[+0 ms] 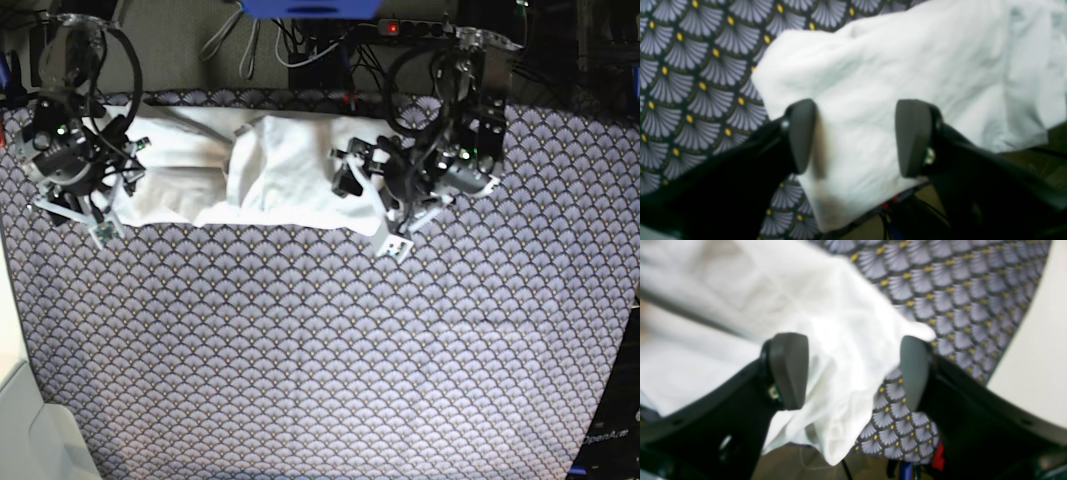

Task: Fold the T-shirt properly
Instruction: 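Lower the folded end onto the strip and open the left gripper, then pinch the folded bundle with both grippers and hold it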

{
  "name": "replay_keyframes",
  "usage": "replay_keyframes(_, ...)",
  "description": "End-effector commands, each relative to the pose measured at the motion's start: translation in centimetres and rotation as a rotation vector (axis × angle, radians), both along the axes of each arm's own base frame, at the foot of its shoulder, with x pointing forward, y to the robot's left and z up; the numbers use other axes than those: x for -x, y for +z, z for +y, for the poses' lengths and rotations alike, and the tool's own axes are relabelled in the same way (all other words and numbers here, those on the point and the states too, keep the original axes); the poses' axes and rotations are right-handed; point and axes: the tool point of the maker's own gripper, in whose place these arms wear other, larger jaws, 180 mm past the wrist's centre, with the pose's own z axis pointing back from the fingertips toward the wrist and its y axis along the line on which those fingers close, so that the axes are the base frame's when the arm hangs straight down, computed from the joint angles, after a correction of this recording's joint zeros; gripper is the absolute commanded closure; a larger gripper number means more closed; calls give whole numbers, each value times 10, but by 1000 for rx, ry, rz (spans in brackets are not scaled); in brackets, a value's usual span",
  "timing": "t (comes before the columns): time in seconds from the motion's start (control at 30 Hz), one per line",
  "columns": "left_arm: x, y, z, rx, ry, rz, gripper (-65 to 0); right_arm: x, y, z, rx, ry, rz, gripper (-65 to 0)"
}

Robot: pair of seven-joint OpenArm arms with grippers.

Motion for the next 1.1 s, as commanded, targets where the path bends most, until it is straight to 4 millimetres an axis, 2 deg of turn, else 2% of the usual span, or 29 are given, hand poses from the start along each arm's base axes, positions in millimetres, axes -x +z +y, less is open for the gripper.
replay_keyframes(0.0,-6,4,-1,10,1,-20,-405,-6,15,-6,9,-13,-52,-452)
replay_keyframes(0.13,-10,-10,-1,5,11,15,-403,-2,19,-18,-5,-85,-76,-459)
replay_keyframes(0.3,-12,-26,2,10,28,38,-403,7,14,-21,-52,-168,-81,-460)
replay_keyframes(0.47,-12,-25,1,11,29,39,-403,14,9,-23,-90,-232,-82,-494)
replay_keyframes(0.63,-13,-21,1,12,26,27,-403,13,9,-31,-103,-275,-94,-502)
replay_keyframes(0.8,-16,-11,0,17,25,-3,-403,5,-2,-37,-122,-282,-65,-504)
replay_keyframes(0.9,-17,-5,-1,21,23,-21,-403,7,-13,-39,-133,-287,-33,-504)
replay_keyframes(1.07,-18,-2,-1,22,22,-30,-403,5,-17,-49,-153,-329,-35,-504)
